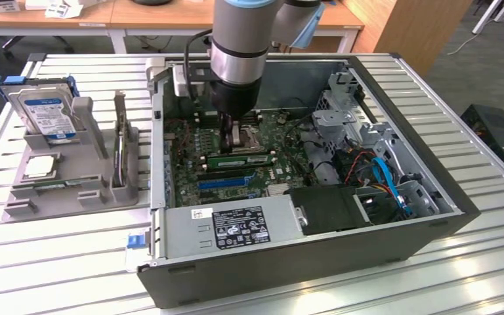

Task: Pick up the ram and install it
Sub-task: 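Press down the ram until it locks into place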

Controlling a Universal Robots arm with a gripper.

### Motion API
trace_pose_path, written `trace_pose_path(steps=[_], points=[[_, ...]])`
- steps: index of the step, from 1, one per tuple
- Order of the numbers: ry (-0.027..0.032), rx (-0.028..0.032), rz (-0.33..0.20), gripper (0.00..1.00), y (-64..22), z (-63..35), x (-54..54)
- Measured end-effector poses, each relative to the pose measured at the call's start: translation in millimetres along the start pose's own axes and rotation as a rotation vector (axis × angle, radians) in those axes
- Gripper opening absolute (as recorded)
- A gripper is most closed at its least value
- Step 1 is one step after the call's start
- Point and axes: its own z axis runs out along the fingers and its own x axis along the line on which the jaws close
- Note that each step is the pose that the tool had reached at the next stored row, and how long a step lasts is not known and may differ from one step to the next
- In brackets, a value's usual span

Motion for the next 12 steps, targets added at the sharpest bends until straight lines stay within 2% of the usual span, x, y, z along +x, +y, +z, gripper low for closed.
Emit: trace_pose_path(steps=[12], points=[[0.0001,-0.0001,0.0,0.11,-0.4,10.0,1.2]])
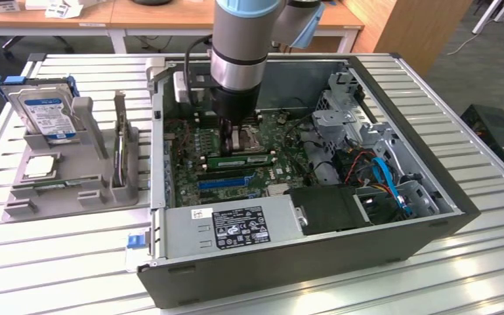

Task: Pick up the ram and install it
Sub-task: 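Press down the ram until it locks into place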

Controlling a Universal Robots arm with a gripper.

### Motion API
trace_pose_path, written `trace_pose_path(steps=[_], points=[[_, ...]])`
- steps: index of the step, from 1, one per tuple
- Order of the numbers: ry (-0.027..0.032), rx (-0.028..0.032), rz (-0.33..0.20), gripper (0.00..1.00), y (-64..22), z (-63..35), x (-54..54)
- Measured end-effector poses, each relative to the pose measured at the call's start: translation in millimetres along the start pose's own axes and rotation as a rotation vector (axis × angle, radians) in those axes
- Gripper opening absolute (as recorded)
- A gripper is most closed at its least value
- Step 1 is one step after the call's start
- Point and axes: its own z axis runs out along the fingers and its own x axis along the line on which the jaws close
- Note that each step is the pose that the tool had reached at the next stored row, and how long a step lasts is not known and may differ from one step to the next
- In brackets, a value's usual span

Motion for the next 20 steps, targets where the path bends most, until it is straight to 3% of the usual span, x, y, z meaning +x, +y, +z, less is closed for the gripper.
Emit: trace_pose_path(steps=[20], points=[[0.0001,-0.0001,0.0,0.11,-0.3,6.5,0.3]])
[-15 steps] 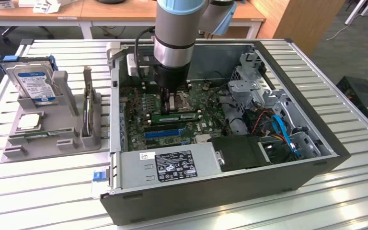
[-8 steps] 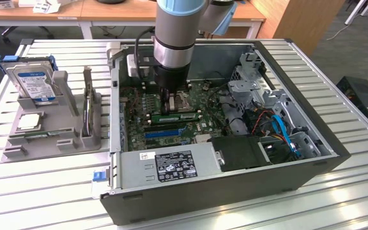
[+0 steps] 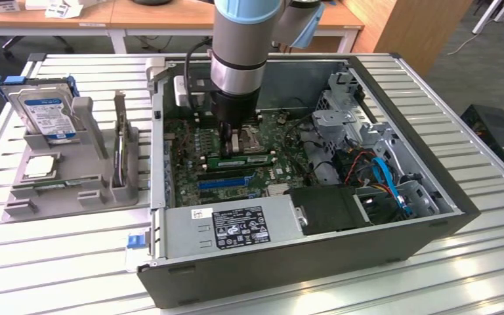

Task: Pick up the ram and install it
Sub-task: 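Press down the ram until it locks into place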

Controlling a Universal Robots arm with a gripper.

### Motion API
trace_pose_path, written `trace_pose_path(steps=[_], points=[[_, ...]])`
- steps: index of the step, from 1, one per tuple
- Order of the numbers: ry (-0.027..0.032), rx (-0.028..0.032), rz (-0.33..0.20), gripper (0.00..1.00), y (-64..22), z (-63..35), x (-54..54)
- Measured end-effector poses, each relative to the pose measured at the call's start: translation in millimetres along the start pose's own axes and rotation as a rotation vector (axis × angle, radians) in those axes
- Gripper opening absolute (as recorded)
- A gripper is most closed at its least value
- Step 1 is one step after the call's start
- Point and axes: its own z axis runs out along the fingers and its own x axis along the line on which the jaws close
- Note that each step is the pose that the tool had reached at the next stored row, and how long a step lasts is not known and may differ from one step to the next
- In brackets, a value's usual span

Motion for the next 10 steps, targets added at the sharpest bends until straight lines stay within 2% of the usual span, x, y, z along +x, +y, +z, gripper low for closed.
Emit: trace_pose_path(steps=[10], points=[[0.0001,0.0,0.0,0.11,-0.1,3.3,0.2]])
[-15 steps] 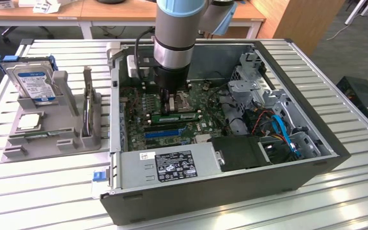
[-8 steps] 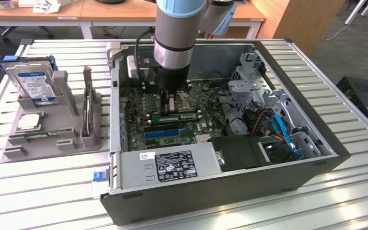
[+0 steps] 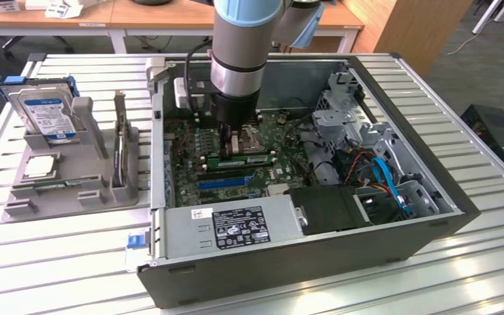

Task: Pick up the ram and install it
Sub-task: 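Press down the ram until it locks into place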

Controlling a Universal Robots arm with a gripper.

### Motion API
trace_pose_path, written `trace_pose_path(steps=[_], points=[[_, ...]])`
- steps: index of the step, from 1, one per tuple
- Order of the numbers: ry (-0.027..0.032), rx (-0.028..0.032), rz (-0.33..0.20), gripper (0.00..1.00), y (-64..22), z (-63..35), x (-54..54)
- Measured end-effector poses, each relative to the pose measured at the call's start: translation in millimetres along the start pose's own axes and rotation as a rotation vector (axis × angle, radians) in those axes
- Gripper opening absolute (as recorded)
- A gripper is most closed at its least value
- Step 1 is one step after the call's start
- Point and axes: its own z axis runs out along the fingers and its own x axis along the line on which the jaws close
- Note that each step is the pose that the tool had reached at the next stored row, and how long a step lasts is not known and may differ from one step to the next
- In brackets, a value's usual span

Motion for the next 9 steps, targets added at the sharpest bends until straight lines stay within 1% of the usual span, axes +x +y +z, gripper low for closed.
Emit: trace_pose_path(steps=[9], points=[[-0.0002,-0.0001,0.0,0.11,0.0,1.5,0.3]])
